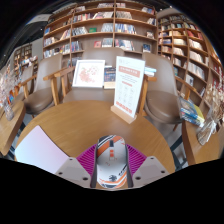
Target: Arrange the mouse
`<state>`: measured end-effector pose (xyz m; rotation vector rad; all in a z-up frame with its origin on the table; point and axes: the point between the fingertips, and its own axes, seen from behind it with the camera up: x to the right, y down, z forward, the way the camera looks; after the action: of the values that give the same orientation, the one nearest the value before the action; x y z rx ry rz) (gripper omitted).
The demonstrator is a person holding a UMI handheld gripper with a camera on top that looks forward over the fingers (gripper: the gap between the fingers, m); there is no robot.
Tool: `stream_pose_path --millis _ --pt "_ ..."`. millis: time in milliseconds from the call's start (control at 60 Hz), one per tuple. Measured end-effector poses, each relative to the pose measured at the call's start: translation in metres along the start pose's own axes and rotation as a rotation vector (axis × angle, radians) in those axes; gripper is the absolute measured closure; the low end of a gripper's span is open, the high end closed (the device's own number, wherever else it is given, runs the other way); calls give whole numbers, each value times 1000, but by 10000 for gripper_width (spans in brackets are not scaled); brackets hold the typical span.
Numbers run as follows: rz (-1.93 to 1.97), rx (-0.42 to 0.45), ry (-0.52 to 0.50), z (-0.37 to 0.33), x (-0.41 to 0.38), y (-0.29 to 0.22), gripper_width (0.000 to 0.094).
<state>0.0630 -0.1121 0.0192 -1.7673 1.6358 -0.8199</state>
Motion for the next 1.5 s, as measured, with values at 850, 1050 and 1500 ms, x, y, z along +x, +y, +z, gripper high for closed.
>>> stream_pose_path --millis 850,1050,1500 --pt "-75 -35 -119 -29 -235 48 323" --pt "10 21 -108 -88 -216 34 77" --pt "-10 125 -63 -282 -173 102 82"
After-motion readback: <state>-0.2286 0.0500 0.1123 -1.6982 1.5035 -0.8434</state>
